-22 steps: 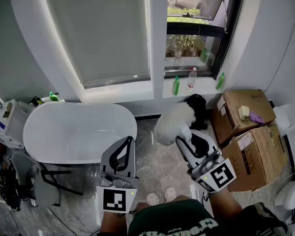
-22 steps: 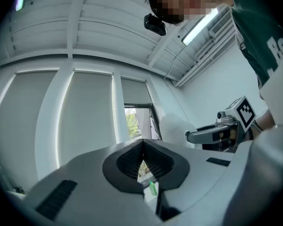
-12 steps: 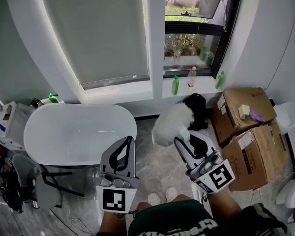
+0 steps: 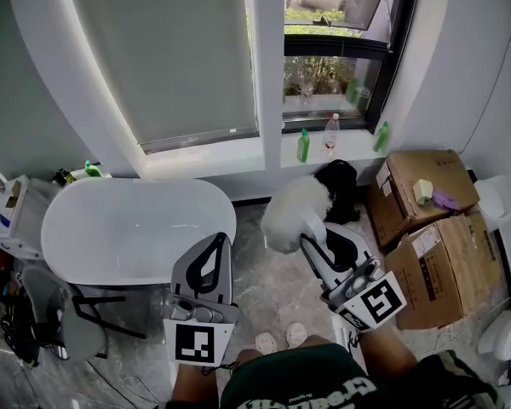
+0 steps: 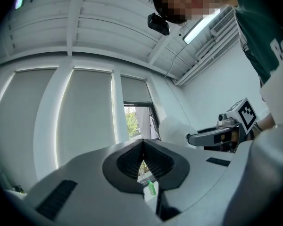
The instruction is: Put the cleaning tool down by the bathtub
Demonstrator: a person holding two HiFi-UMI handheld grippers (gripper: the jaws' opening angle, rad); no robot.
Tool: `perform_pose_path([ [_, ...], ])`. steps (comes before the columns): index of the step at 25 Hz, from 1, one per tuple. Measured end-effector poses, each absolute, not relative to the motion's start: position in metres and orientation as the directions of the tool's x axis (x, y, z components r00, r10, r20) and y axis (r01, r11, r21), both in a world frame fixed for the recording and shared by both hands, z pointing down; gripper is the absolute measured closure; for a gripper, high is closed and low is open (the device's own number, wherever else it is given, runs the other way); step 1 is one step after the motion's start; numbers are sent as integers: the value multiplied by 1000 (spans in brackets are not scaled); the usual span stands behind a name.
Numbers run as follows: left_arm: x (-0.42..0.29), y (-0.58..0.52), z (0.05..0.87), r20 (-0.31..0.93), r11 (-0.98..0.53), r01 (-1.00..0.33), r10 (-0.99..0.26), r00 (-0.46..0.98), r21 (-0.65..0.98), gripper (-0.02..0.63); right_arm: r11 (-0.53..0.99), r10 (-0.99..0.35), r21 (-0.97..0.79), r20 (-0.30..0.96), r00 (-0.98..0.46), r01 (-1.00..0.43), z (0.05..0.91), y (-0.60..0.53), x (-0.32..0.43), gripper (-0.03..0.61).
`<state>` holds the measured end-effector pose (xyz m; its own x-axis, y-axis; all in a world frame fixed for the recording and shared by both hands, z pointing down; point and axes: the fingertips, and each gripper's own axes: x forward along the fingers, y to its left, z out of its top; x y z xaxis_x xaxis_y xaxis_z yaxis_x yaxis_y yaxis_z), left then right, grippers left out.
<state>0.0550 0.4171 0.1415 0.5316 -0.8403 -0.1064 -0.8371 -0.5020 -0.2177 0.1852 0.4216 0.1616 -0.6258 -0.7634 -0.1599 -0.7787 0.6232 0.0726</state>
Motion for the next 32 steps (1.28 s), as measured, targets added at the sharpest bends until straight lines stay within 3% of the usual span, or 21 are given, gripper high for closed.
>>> perform_pose_path([
  [32, 134, 397, 137, -127, -468, -846, -852, 509, -256, 604, 659, -704, 107, -260, -661, -745, 153, 410, 258, 480],
])
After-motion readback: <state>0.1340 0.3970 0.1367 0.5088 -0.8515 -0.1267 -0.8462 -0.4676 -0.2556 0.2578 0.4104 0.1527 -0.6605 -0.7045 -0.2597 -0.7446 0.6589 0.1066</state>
